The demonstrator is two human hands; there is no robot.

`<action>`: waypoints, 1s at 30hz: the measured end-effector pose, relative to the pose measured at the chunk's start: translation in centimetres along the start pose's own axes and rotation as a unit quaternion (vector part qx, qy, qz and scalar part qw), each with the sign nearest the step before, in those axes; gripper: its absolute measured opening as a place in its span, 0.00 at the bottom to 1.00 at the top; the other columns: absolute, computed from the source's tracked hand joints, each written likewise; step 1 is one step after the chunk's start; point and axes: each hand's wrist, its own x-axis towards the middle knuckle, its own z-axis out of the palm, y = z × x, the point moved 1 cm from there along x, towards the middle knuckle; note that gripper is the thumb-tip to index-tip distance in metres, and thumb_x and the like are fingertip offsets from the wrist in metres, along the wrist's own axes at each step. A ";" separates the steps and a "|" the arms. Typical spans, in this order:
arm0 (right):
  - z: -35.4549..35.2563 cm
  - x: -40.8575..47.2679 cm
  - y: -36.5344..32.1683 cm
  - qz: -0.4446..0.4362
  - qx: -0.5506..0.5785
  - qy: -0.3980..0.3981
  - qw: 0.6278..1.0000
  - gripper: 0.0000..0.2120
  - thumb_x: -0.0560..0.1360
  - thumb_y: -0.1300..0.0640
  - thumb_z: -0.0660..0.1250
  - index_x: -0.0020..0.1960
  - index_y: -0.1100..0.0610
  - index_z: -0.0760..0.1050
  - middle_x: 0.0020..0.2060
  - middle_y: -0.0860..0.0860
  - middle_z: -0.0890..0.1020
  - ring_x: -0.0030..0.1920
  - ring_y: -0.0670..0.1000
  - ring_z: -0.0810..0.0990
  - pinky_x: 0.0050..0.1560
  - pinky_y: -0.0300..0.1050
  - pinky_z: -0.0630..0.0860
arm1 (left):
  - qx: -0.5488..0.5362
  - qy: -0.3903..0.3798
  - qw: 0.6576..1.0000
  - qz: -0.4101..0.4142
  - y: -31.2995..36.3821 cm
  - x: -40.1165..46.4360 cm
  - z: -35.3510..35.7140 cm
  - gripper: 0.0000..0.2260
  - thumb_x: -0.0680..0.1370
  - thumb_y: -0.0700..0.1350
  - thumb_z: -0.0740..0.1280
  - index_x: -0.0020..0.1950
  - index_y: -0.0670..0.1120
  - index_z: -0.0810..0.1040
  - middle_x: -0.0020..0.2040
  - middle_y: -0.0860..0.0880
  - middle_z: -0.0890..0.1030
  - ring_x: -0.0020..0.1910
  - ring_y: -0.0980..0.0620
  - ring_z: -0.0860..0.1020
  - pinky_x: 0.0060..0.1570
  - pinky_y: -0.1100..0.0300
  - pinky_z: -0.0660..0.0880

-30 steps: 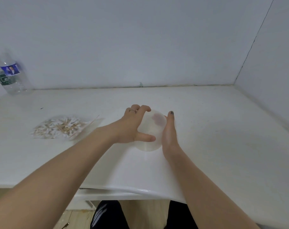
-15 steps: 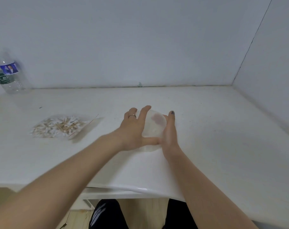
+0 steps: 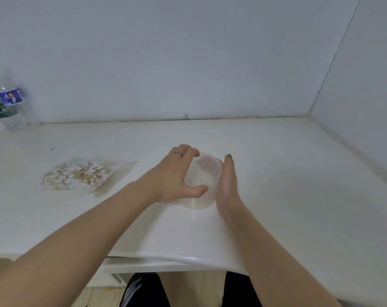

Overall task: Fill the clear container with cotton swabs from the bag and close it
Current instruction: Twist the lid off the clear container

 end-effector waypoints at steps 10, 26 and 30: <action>0.5 -0.1 1.1 -0.091 -0.034 0.032 0.995 0.25 0.85 0.41 0.47 0.59 0.50 0.81 0.61 0.49 0.81 0.64 0.46 0.75 0.66 0.43 0.63 | 0.011 0.079 0.979 -0.186 2.0 3.0 -0.4 0.41 0.73 0.75 0.61 0.73 0.46 0.61 0.64 0.43 0.68 0.66 0.42 0.66 0.61 0.49 0.70; 3.2 1.0 -1.8 -0.134 -0.196 -0.060 0.970 0.21 0.82 0.48 0.61 0.74 0.43 0.68 0.70 0.46 0.73 0.68 0.45 0.72 0.63 0.41 0.67 | -0.253 0.213 0.896 -0.296 -3.6 1.3 -6.1 0.32 0.80 0.71 0.55 0.73 0.48 0.63 0.60 0.47 0.74 0.57 0.46 0.74 0.57 0.52 0.67; 6.0 2.0 -3.0 -0.103 -0.311 -0.062 0.943 0.32 0.78 0.46 0.65 0.80 0.45 0.58 0.74 0.50 0.69 0.71 0.52 0.70 0.60 0.44 0.67 | -0.409 0.211 0.808 -0.369 -5.8 0.6 -5.7 0.39 0.75 0.74 0.51 0.63 0.42 0.74 0.57 0.37 0.80 0.49 0.43 0.77 0.64 0.48 0.75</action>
